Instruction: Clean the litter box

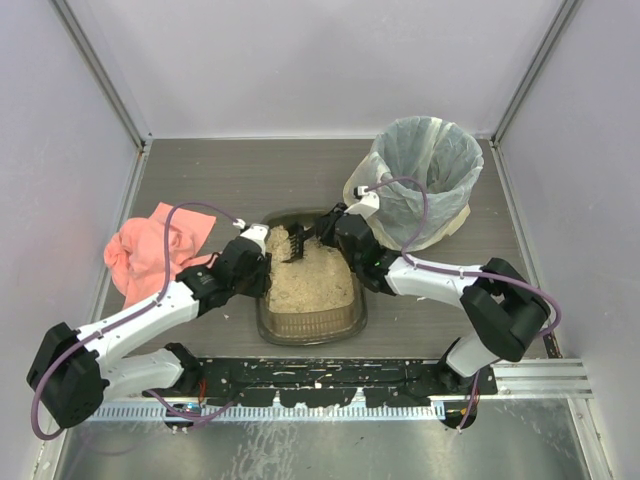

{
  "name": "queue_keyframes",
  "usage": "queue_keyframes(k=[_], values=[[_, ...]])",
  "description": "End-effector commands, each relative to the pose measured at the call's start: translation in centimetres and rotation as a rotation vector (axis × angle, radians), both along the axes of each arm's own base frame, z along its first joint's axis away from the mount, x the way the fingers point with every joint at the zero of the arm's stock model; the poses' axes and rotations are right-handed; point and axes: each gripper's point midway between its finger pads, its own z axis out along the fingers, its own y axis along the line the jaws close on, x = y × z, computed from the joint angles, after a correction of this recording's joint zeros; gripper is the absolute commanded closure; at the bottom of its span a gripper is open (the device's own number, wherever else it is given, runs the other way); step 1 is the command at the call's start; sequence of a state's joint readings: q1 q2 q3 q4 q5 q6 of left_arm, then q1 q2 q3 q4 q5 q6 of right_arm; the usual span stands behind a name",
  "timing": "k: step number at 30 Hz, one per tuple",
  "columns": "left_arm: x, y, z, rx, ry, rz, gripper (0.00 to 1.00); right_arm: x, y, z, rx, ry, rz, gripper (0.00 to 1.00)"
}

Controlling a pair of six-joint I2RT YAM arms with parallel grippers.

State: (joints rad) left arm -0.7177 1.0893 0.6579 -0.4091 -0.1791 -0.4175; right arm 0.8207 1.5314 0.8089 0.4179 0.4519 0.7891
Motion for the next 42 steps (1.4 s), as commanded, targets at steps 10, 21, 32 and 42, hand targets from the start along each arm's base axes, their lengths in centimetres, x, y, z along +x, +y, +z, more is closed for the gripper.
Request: queue_keyframes(k=[10,21,32,42], values=[[1.6,-0.9,1.2,-0.014,-0.047,-0.005,0.67,-4.3,6.5,-0.6,0.048,-0.036,0.4,0.98],[1.6,-0.8,1.0,-0.009,-0.046,-0.004,0.68,-3.9,5.8,-2.9,0.018,0.011,0.34,0.81],[1.6,-0.8,1.1,-0.011,-0.048,-0.004,0.68,-3.4,5.5,-1.7,0.058,0.002,0.293,0.71],[1.4,-0.8,1.4,-0.019,-0.05,-0.007,0.69,-3.5,3.6,0.1,0.135,-0.018,0.197,0.95]])
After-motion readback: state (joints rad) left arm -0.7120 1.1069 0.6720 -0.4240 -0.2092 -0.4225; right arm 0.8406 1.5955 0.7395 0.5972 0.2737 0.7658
